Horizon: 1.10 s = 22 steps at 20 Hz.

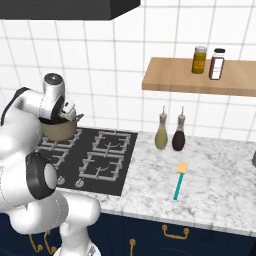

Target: Put the broccoli and broccoli in the pot. Retrieve the spatula and lightly stir the vegetables in the pot.

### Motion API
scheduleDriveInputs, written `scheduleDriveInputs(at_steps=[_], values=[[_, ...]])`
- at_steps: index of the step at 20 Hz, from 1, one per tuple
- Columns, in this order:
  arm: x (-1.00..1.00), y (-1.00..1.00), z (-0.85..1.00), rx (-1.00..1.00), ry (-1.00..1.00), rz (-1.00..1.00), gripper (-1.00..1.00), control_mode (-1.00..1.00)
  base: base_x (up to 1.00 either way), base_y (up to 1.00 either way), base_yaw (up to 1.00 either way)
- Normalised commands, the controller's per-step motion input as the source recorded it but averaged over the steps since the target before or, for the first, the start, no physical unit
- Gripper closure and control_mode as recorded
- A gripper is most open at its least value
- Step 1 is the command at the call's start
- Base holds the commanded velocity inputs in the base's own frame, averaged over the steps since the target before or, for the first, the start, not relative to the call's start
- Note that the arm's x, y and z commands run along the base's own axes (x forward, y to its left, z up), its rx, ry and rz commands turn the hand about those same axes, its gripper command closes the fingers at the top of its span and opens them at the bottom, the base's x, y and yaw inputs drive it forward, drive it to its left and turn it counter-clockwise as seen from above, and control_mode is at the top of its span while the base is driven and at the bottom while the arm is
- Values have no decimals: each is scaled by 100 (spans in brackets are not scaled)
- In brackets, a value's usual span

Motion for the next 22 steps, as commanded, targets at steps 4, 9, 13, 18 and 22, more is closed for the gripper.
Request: scheduleDriveInputs(at_steps=[4, 9, 13, 18, 22], values=[[64, 34, -8, -7, 1, 0, 100, -100, 0, 0, 0], [57, 28, -41, -9, 9, 0, 100, -100, 0, 0, 0], [55, 41, -34, -8, 6, 0, 100, -100, 0, 0, 0], [48, 43, -30, -8, 6, 1, 100, -100, 0, 0, 0], [41, 34, -42, -8, 7, 1, 100, -100, 0, 0, 0]])
